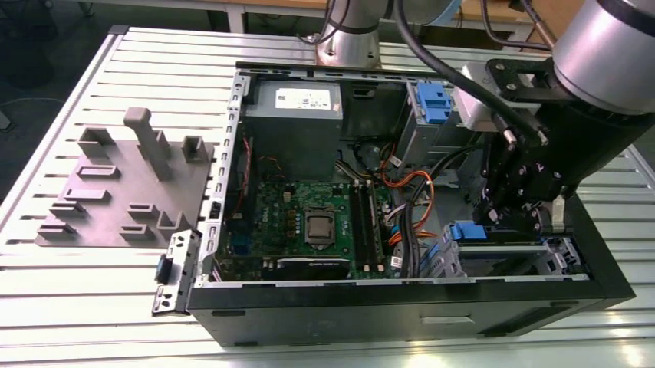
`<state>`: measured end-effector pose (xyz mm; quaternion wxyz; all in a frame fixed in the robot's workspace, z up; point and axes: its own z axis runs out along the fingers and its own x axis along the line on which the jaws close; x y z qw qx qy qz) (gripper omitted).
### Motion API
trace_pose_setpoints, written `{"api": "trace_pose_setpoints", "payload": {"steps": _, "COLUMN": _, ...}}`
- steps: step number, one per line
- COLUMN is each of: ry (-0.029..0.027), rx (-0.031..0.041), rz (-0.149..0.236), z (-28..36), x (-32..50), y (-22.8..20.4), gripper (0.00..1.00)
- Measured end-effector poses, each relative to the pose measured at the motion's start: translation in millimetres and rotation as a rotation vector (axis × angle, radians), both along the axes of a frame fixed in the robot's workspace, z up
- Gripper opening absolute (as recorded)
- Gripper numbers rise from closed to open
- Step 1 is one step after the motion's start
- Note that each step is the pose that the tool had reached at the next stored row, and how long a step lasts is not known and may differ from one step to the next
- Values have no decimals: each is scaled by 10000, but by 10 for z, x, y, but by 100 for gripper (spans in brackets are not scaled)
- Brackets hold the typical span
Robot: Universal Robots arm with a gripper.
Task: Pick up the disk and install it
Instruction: 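Insert the disk into the insertion slot, then insert the first disk wire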
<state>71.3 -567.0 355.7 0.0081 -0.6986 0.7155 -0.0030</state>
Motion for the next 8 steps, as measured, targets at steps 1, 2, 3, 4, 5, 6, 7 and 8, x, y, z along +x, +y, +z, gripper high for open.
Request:
{"api": "trace_pose_setpoints", "payload": {"steps": 1, "ry": -1, "rx": 3, "rz": 0, "z": -13, "x": 0, "y": 0, "gripper": 11}}
{"api": "trace_pose_setpoints", "payload": {"steps": 2, "ry": 0, "rx": 0, "rz": 0, "z": -14, "x": 0, "y": 0, "gripper": 11}}
{"api": "trace_pose_setpoints", "payload": {"steps": 3, "ry": 0, "rx": -1, "rz": 0, "z": -14, "x": 0, "y": 0, "gripper": 11}}
{"api": "trace_pose_setpoints", "payload": {"steps": 4, "ry": 0, "rx": 1, "rz": 1, "z": -16, "x": 0, "y": 0, "gripper": 11}}
{"api": "trace_pose_setpoints", "payload": {"steps": 5, "ry": -1, "rx": 0, "rz": 1, "z": -17, "x": 0, "y": 0, "gripper": 11}}
{"api": "trace_pose_setpoints", "payload": {"steps": 6, "ry": -1, "rx": 0, "rz": 1, "z": -17, "x": 0, "y": 0, "gripper": 11}}
{"api": "trace_pose_setpoints", "payload": {"steps": 7, "ry": 0, "rx": 1, "rz": 1, "z": -17, "x": 0, "y": 0, "gripper": 11}}
{"api": "trace_pose_setpoints", "payload": {"steps": 8, "ry": 0, "rx": 1, "rz": 0, "z": -17, "x": 0, "y": 0, "gripper": 11}}
